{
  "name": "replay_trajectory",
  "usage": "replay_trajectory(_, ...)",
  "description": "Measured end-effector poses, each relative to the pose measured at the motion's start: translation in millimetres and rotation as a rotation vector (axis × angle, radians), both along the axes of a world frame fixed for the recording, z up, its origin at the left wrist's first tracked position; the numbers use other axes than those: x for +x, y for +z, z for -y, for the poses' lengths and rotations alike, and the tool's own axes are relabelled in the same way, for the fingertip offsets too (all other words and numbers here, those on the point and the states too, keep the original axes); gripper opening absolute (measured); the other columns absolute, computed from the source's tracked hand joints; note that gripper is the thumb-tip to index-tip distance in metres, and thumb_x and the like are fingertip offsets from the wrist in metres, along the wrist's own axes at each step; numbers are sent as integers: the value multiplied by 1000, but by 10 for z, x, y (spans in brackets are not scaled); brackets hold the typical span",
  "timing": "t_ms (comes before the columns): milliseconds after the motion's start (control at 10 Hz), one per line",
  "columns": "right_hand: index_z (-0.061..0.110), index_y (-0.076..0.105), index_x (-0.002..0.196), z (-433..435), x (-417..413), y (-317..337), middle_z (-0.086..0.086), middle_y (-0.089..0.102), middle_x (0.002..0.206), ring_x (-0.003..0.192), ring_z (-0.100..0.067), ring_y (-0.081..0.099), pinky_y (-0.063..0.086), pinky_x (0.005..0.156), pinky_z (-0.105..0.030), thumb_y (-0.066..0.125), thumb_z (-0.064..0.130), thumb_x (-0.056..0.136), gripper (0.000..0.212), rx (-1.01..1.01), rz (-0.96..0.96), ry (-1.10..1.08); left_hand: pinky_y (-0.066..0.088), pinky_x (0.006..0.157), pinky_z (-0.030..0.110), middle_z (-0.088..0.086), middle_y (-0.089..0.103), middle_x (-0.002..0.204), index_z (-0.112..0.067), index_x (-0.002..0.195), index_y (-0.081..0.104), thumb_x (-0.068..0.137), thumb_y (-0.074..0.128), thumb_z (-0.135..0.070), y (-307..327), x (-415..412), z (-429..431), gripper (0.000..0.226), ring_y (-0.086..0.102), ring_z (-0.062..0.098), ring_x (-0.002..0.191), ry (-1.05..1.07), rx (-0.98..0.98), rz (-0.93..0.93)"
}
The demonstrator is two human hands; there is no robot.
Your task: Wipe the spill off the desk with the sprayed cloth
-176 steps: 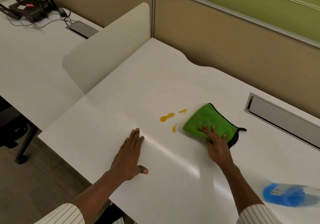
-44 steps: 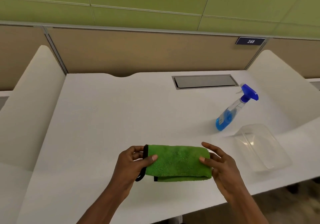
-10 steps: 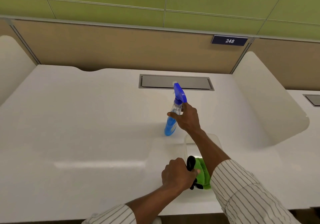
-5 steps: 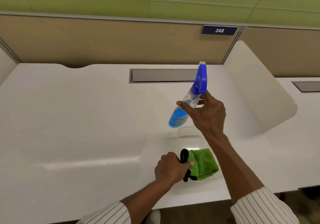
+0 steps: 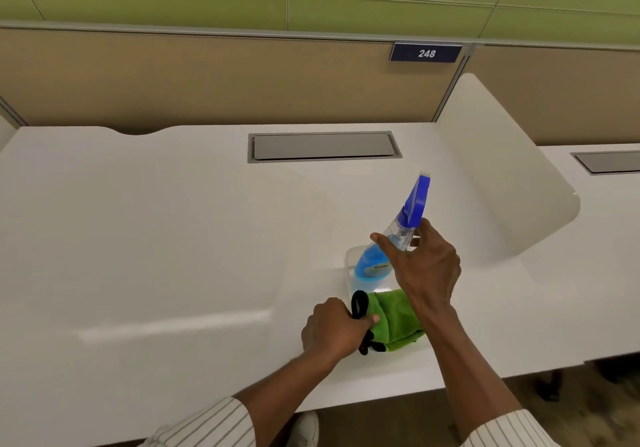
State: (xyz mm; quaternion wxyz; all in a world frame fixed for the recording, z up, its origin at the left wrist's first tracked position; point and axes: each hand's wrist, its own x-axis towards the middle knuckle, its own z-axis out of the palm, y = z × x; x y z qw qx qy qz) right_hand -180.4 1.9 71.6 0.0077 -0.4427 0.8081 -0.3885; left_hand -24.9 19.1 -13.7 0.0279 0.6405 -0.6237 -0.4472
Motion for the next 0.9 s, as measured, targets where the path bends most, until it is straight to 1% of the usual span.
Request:
replay_trajectory(100,21,71,113,-13,6,-127,0,81,106,86,-21,76,40,68,-21,83,65,74,60,25,16,-10,64,80,38,-6,77,87,-27,88,62,76,75,-81,-1,-4,9,57,77,16,83,-11,-11,11)
replay_trajectory(200,20,71,113,-25,12,-226,-1,81,107,88,-21,76,42,72,-24,83,65,74,61,55,15,-25,65,83,40,-6,77,88,-26,91,63,76,73,-83,-16,-10,13,59,77,16,83,-17,-13,16)
replay_trajectory(300,20,69,113,-30,19,-272,-1,81,106,87,-21,76,42,71,-25,83,65,75,60,53,18,-37,66,87,42,-5,77,91,-26,94,63,76,72,-84,-29,-15,12,62,78,17,86,-20,-8,29)
replay_trajectory(500,16,66,123,-39,63,-303,-5,78,115,96,-26,75,45,74,-28,81,62,78,65,84,26,-51,64,82,38,-5,77,89,-24,98,66,74,68,-90,-34,-2,12,70,76,15,85,-18,-3,48)
replay_trajectory(600,17,63,125,-53,90,-307,-5,76,118,99,-28,74,47,76,-30,80,63,79,67,108,61,-74,56,73,33,-6,75,88,-23,96,67,70,61,-98,-3,50,-3,79,73,14,84,-21,-4,62)
replay_trajectory(700,18,60,130,-103,134,-333,-5,74,124,104,-29,73,55,80,-38,78,67,79,73,135,96,-105,47,63,30,-7,68,76,-25,83,62,64,52,-106,21,164,2,83,66,11,73,-14,-27,62)
replay_trajectory(800,16,57,137,-185,202,-298,-5,69,131,110,-28,70,59,86,-47,77,66,80,78,184,139,-145,42,58,30,-7,59,64,-25,71,55,67,50,-105,49,308,14,81,57,10,60,-17,-53,75)
replay_trajectory(900,12,54,143,-301,289,-347,-10,61,138,117,-31,68,59,92,-50,77,57,84,78,248,192,-195,50,69,32,-8,63,70,-25,75,56,81,59,-91,10,512,82,67,63,12,69,-19,-72,85)
